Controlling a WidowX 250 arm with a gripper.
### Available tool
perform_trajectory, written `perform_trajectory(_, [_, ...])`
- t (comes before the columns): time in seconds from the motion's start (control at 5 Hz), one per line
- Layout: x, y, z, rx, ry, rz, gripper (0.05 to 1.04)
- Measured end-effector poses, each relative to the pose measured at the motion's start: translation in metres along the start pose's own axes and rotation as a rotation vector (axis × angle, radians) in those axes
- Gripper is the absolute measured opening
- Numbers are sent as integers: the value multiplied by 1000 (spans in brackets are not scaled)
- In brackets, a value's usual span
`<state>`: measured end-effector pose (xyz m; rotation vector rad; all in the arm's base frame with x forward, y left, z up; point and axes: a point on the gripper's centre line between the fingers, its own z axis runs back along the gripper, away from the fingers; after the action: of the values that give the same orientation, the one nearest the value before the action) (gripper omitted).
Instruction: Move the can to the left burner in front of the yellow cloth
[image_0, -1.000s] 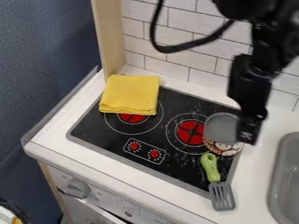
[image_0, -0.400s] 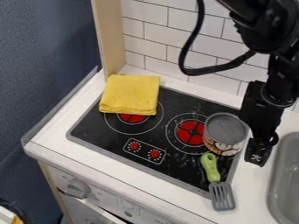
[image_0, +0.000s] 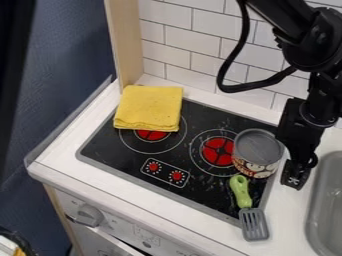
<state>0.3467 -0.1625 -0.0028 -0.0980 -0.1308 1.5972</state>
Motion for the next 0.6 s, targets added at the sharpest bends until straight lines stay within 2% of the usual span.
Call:
perform_trajectory(0.4, [30,-17,-7,1,-49,95,998])
perform_trajectory(0.6, [44,-21,-8,-2,-58,142,998])
